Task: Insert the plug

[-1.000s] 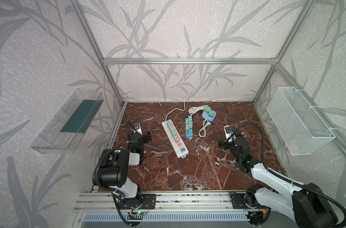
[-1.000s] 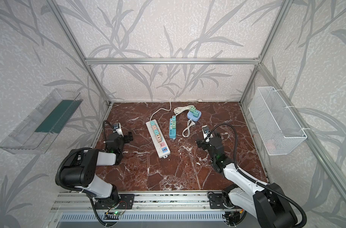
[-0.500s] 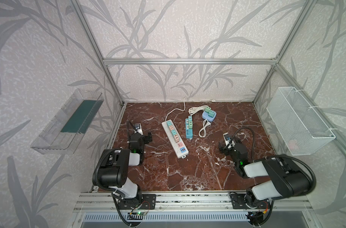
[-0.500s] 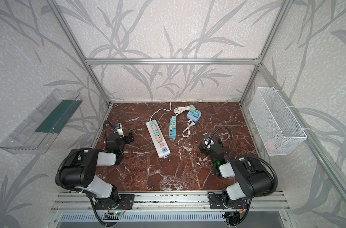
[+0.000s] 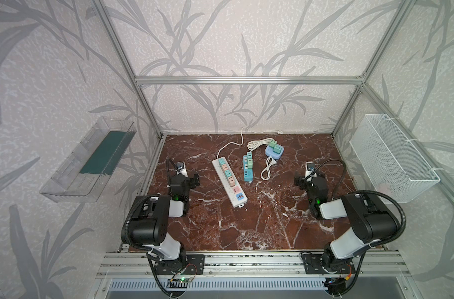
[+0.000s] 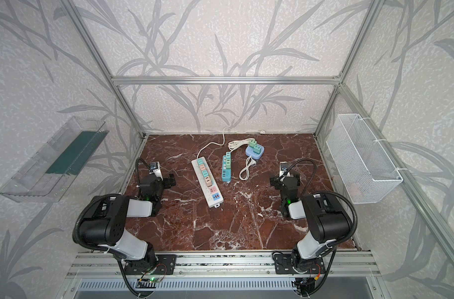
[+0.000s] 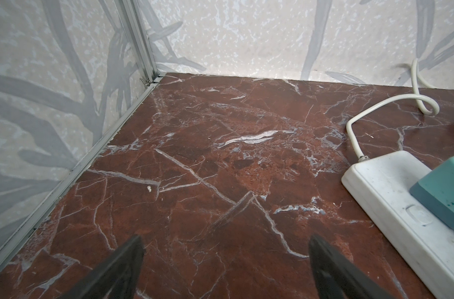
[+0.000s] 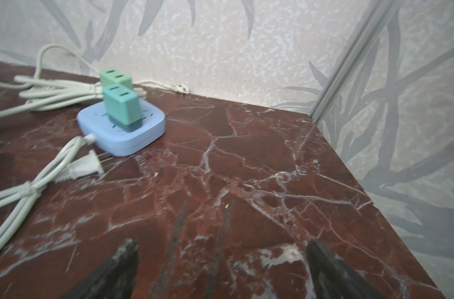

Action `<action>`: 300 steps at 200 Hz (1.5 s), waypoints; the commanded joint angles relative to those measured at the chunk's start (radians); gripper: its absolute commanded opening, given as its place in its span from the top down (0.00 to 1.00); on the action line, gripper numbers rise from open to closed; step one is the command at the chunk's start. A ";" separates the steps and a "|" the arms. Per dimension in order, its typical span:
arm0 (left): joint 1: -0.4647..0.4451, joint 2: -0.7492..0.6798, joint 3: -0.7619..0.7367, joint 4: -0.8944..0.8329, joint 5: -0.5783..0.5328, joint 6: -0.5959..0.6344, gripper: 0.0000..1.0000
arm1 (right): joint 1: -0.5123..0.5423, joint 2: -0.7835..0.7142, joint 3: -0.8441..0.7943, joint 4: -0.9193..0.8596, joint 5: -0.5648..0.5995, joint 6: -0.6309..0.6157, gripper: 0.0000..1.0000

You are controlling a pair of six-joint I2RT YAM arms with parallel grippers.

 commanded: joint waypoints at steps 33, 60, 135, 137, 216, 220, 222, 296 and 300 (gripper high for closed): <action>0.002 -0.013 0.000 0.001 0.005 -0.001 0.01 | -0.013 -0.021 -0.005 -0.065 -0.070 0.061 0.01; 0.002 -0.012 0.000 0.001 0.005 -0.001 0.01 | -0.011 -0.018 -0.008 -0.055 -0.070 0.061 0.01; 0.002 -0.013 0.000 0.001 0.005 -0.002 0.01 | 0.006 -0.016 0.001 -0.070 -0.037 0.048 0.01; 0.002 -0.013 0.000 0.001 0.005 -0.002 0.01 | 0.007 -0.017 0.001 -0.070 -0.037 0.047 0.01; 0.002 -0.012 -0.001 0.001 0.005 -0.001 0.01 | 0.050 -0.009 0.001 -0.052 -0.005 0.002 0.01; 0.002 -0.012 -0.001 0.001 0.005 -0.002 0.01 | 0.050 -0.009 0.001 -0.052 -0.005 0.002 0.01; 0.003 -0.012 -0.001 0.001 0.005 -0.001 0.01 | 0.050 -0.009 0.001 -0.053 -0.005 0.002 0.01; 0.002 -0.013 0.000 0.001 0.005 -0.001 0.01 | 0.049 -0.008 0.002 -0.052 -0.005 0.002 0.01; 0.003 -0.013 -0.001 0.001 0.005 -0.002 0.01 | 0.049 -0.009 0.001 -0.052 -0.005 0.002 0.01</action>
